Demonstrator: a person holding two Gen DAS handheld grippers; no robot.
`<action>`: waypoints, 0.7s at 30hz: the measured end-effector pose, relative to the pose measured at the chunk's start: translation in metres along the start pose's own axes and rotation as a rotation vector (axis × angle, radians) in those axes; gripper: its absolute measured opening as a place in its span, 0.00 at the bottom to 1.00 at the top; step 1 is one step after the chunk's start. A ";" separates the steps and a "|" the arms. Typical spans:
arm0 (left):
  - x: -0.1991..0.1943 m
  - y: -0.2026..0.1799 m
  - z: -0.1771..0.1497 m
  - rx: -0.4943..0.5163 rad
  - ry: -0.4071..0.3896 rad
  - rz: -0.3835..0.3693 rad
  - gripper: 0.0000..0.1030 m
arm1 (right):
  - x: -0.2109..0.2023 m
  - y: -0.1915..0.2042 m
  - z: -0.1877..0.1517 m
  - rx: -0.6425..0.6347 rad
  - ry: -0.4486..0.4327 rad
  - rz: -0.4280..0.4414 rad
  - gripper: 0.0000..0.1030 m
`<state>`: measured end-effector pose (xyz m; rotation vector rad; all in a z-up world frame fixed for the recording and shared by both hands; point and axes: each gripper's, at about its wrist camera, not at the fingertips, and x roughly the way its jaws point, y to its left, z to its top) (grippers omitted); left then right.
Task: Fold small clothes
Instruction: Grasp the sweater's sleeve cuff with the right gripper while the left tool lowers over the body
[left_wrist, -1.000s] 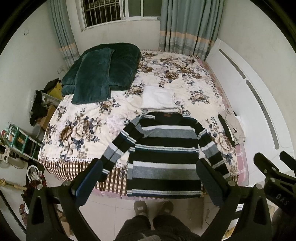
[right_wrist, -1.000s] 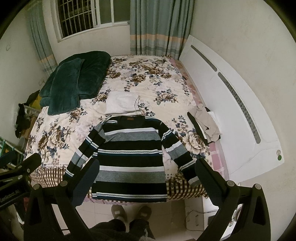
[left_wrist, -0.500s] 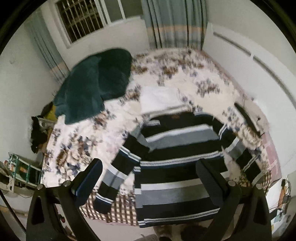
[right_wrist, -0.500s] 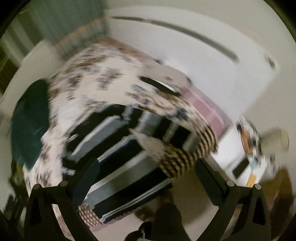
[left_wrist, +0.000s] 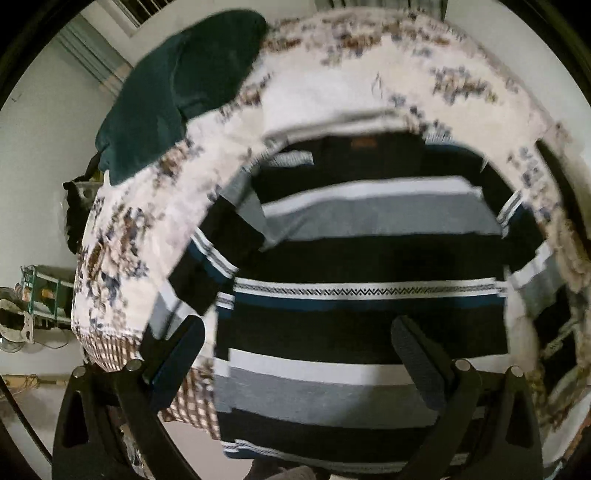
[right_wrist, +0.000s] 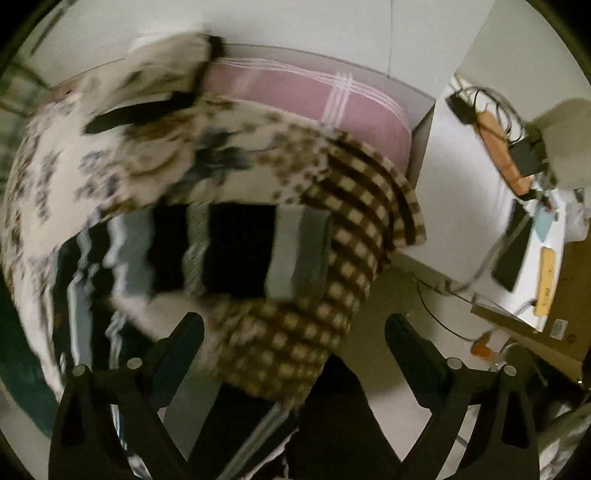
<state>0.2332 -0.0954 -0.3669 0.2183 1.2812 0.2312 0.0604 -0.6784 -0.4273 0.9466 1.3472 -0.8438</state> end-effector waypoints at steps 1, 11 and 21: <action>0.013 -0.007 0.000 0.004 0.013 0.005 1.00 | 0.016 -0.001 0.006 0.011 0.010 -0.010 0.90; 0.096 -0.060 0.003 0.112 0.066 0.013 1.00 | 0.138 -0.019 0.046 0.092 0.090 0.027 0.36; 0.096 -0.101 0.022 0.175 0.014 -0.044 1.00 | 0.087 -0.014 0.095 0.079 -0.108 0.030 0.03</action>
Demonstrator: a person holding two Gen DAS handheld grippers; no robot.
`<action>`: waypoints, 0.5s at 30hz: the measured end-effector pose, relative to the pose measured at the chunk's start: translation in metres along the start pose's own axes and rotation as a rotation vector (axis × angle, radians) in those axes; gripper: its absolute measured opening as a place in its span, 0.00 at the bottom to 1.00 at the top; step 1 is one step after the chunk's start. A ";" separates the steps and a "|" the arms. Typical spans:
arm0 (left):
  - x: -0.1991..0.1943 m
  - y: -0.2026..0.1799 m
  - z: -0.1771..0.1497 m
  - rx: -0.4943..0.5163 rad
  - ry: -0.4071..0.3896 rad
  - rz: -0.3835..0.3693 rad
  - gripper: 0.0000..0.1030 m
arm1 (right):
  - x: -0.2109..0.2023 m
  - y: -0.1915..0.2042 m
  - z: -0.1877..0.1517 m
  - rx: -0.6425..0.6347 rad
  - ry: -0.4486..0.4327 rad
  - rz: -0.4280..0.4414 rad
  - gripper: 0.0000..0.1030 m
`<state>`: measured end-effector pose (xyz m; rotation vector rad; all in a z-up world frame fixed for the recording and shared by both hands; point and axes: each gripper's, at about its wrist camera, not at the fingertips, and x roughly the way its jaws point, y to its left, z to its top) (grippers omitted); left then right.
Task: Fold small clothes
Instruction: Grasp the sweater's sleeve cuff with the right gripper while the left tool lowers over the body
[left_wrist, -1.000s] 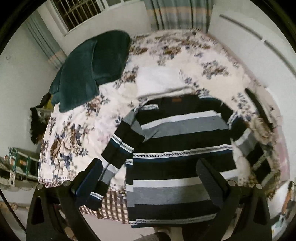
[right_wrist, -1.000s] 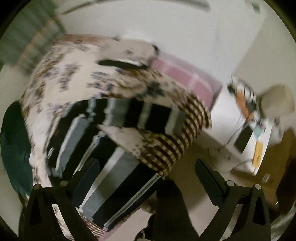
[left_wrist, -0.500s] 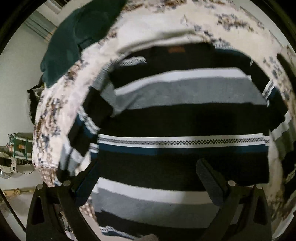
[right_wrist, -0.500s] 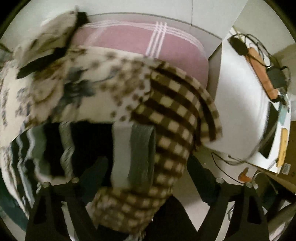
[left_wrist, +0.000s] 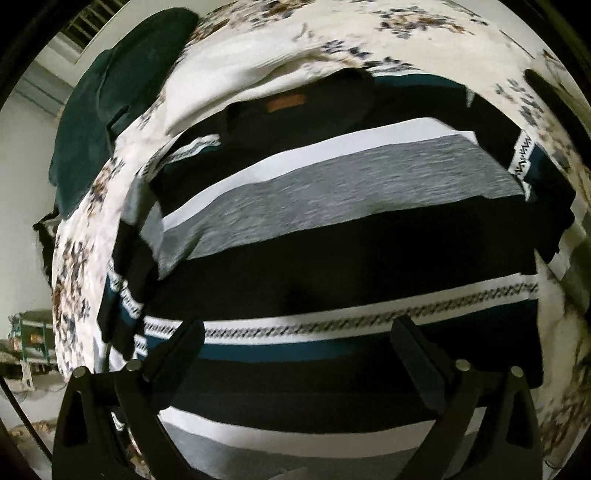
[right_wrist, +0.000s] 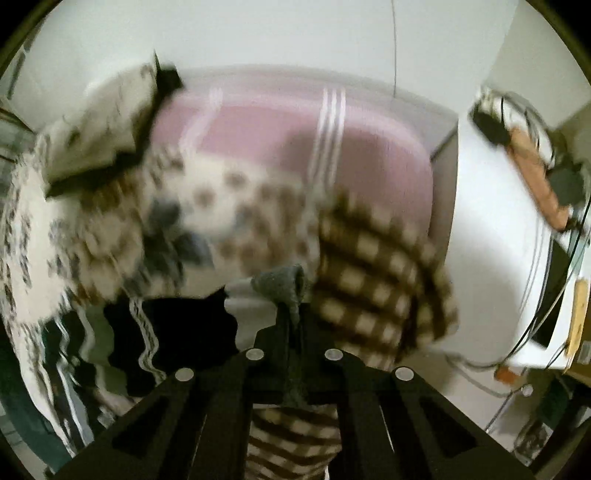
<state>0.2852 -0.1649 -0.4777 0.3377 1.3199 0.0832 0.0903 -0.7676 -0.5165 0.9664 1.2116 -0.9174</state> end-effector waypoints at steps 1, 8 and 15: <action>0.001 -0.004 0.001 0.006 -0.002 -0.007 1.00 | -0.004 0.003 0.008 -0.009 -0.010 0.001 0.03; 0.008 -0.027 0.005 0.027 0.007 -0.049 1.00 | 0.006 0.014 0.038 -0.036 0.081 -0.042 0.41; 0.030 -0.036 -0.007 0.041 0.047 -0.033 1.00 | 0.036 -0.028 -0.003 0.175 0.248 0.120 0.54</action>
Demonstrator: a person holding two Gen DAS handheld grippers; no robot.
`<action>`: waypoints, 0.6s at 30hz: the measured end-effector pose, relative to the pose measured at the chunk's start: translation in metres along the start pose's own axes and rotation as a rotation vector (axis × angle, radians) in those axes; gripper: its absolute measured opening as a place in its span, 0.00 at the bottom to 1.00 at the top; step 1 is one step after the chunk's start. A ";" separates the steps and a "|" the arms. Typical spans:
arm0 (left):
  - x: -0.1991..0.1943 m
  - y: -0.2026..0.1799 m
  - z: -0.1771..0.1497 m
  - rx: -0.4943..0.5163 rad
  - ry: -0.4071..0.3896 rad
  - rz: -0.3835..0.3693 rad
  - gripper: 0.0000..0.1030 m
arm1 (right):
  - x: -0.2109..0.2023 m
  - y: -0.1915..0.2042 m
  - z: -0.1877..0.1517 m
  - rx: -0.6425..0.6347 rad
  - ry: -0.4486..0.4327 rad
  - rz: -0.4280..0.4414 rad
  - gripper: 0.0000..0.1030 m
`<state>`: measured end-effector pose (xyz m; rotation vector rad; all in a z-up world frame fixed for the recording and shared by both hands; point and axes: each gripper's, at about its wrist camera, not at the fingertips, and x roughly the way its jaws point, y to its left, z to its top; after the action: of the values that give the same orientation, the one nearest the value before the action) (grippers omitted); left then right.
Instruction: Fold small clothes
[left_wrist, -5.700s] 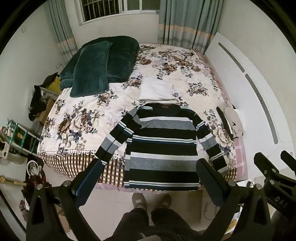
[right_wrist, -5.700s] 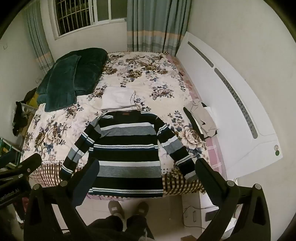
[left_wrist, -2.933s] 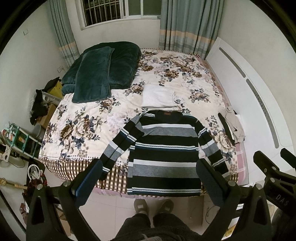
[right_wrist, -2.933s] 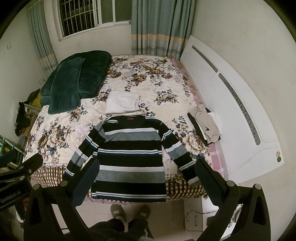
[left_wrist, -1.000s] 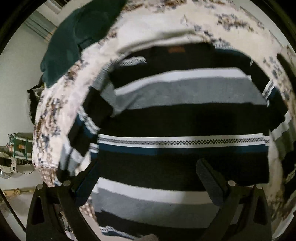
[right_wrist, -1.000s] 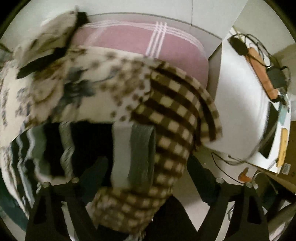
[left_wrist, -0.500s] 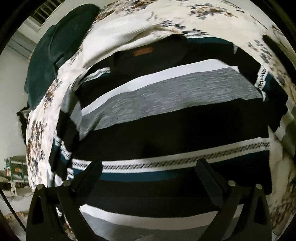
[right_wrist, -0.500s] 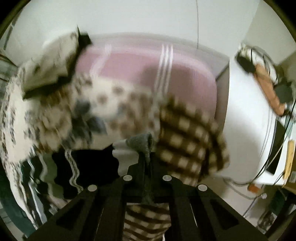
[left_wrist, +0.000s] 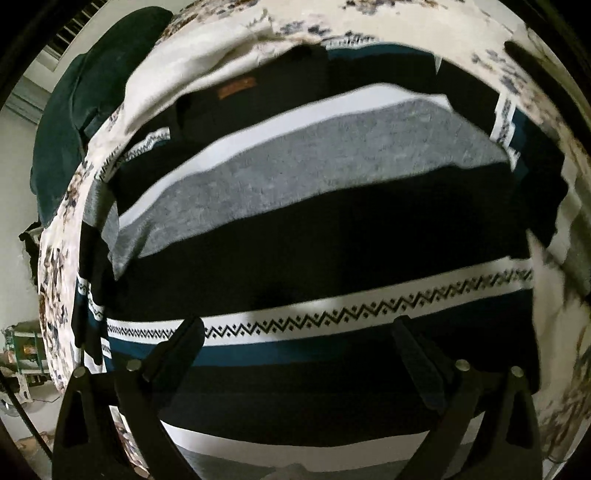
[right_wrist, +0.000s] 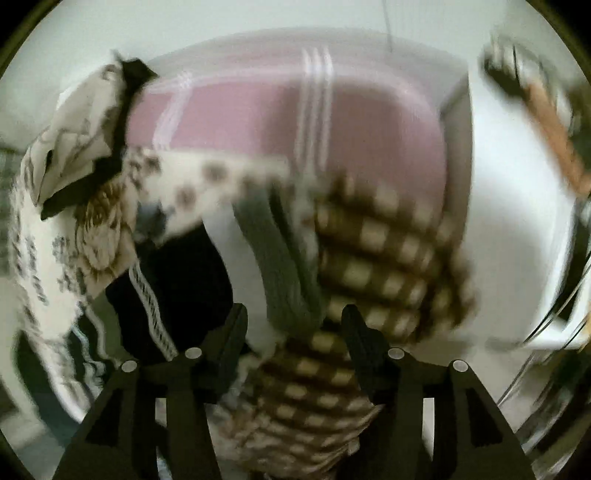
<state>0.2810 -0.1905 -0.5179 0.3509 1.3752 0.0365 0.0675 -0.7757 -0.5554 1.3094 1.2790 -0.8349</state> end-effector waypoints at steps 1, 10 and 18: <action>0.004 0.000 -0.001 -0.002 0.008 0.003 1.00 | 0.008 -0.005 -0.004 0.030 0.016 0.028 0.54; 0.020 0.009 -0.006 -0.059 0.059 -0.001 1.00 | 0.052 -0.021 -0.007 0.333 -0.132 0.208 0.51; 0.018 0.053 -0.013 -0.153 0.057 0.018 1.00 | 0.001 0.042 -0.028 0.160 -0.337 0.139 0.12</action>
<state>0.2815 -0.1331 -0.5229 0.2359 1.4165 0.1671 0.1030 -0.7422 -0.5423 1.3011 0.8616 -1.0251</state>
